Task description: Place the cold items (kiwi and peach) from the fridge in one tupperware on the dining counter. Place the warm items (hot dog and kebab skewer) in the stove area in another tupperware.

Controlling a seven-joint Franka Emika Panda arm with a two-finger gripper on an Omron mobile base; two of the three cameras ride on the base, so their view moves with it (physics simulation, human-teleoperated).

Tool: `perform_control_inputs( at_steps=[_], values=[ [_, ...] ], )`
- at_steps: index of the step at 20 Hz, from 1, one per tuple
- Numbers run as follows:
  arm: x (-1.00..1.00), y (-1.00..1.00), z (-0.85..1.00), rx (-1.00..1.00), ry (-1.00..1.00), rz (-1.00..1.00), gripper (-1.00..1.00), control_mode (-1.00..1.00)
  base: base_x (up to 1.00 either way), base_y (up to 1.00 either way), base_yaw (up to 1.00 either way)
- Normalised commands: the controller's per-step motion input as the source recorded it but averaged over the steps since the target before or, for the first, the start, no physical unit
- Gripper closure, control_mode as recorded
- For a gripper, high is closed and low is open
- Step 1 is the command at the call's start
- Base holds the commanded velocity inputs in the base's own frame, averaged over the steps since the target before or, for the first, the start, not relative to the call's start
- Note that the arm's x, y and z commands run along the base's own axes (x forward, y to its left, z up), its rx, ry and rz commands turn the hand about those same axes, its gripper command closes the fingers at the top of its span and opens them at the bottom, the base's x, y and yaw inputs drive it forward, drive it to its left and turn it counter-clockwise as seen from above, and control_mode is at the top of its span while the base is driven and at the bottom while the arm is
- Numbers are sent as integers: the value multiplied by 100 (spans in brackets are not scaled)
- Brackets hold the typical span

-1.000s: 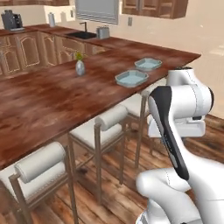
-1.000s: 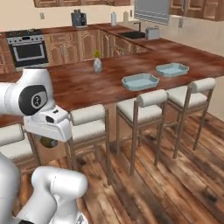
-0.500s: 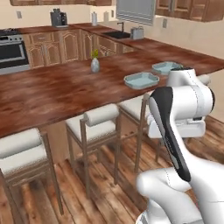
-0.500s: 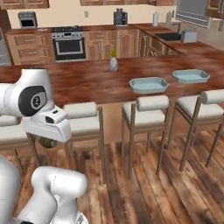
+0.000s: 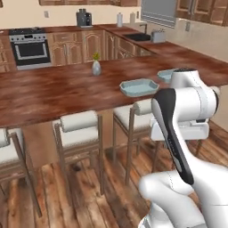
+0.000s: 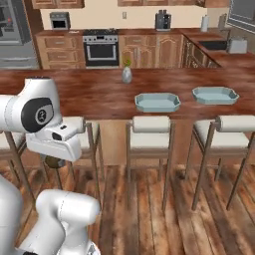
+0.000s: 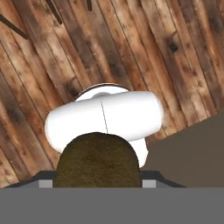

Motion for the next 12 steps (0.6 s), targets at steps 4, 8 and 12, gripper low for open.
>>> perform_control_inputs(
  at_steps=[4, 8, 12],
  values=[
    [0, 0, 0, 0, 0, 0, 100, 100, 18, -100, 44],
    [0, 0, 0, 0, 0, 0, 100, 100, 22, -100, 41],
    [0, 0, 0, 0, 0, 0, 100, 100, 38, -100, 37]
  ],
)
